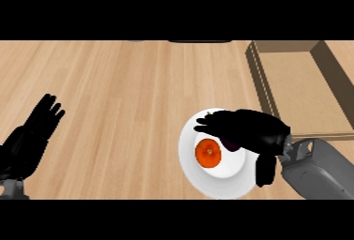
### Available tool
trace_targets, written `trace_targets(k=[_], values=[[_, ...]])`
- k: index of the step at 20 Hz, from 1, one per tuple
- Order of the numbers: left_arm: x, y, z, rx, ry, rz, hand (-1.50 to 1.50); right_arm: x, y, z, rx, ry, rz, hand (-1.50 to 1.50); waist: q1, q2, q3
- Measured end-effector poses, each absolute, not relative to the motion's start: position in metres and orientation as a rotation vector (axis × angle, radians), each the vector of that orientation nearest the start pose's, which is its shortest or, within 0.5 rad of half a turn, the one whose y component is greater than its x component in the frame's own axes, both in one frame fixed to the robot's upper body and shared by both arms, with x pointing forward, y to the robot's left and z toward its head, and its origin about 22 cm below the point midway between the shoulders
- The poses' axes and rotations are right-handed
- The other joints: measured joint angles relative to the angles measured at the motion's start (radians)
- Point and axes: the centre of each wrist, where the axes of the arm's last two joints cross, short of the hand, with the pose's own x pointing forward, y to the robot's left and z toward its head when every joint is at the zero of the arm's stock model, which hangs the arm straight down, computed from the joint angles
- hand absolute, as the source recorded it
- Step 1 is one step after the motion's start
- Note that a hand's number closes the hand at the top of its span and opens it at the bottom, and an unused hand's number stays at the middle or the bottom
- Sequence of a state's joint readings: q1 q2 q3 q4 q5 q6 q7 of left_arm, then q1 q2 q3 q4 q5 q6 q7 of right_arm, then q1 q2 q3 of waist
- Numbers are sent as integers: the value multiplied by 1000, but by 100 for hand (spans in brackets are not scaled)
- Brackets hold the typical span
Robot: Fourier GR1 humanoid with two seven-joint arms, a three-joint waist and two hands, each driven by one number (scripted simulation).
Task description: Pick the squash from the plate and place it in the cardboard box
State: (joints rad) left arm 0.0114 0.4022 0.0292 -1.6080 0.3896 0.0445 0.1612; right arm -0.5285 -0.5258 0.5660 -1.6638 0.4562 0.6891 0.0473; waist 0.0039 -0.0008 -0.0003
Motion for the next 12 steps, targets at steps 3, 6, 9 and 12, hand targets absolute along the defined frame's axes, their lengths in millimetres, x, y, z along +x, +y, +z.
trace_targets(k=[3, 6, 9, 12], values=[[245, 321, 48, 48, -1448, 46, 0, 294, -161, 119, -139, -1295, 1920, -150, 0, 1, 0], [245, 319, 49, 52, -1444, 50, 0, 299, -161, 114, -139, -1287, 1926, -150, 1, 1, 0], [241, 317, 49, 55, -1445, 53, 0, 298, -159, 108, -129, -1296, 1921, -150, 1, 1, 0], [246, 320, 52, 54, -1446, 52, 0, 295, -155, 104, -116, -1322, 1922, -150, -1, 1, 0]])
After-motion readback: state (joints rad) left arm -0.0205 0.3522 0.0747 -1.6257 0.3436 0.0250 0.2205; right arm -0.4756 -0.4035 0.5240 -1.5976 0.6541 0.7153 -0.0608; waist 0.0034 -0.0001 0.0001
